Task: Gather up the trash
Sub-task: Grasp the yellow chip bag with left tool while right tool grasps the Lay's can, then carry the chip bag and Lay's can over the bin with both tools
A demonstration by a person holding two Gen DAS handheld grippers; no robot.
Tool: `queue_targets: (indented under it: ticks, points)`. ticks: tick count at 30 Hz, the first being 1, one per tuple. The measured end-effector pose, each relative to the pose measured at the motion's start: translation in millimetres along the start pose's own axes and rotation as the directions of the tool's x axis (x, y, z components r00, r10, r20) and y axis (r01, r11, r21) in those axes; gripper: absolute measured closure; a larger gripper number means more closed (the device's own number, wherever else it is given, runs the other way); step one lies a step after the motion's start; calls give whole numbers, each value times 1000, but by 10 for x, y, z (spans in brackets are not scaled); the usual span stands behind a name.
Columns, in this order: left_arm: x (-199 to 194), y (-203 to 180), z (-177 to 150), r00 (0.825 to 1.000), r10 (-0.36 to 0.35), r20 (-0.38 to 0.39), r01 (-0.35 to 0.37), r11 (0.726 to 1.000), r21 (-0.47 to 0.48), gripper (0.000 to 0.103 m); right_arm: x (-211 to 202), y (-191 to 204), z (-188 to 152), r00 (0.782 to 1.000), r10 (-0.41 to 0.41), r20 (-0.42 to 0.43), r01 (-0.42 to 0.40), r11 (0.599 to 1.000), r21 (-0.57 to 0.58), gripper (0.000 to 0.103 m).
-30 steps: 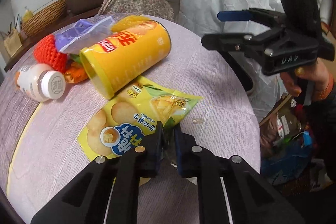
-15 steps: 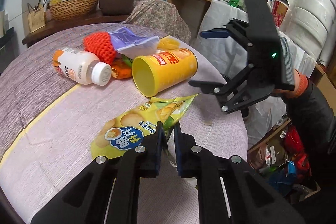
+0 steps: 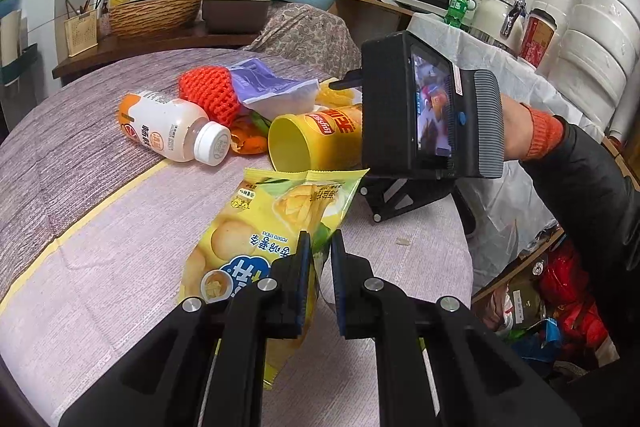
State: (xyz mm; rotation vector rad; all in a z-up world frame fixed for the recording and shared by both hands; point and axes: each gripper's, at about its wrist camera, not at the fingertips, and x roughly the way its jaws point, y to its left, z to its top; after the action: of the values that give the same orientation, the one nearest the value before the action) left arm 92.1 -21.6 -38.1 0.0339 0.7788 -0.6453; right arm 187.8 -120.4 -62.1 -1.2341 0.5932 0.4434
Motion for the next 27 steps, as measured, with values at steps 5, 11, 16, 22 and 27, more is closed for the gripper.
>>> queue_targets:
  ticks: [5,11,16,22,27]
  points:
    - [13,-3,-6,1000,2,-3,-2,1000,-4,92,-48,99,-25,1000,-8,11,8,1000,28,31]
    - [8,3,5,1000,3,3,-2,1000,-14,92,-250,106,-104,998,-9,59,0,987,163,31]
    - [-19,-43,37,1000,-7,15,7,1000,-4,92,-452,-28,-294,996,-3,91,-31,928,371,31]
    - [-33,-161,117,999,-23,29,22,1000,22,92,-702,-89,-666,983,38,178,-139,789,599,31]
    - [35,-388,279,996,-74,43,71,996,62,92,-902,-87,-991,979,-1,206,-152,668,728,31]
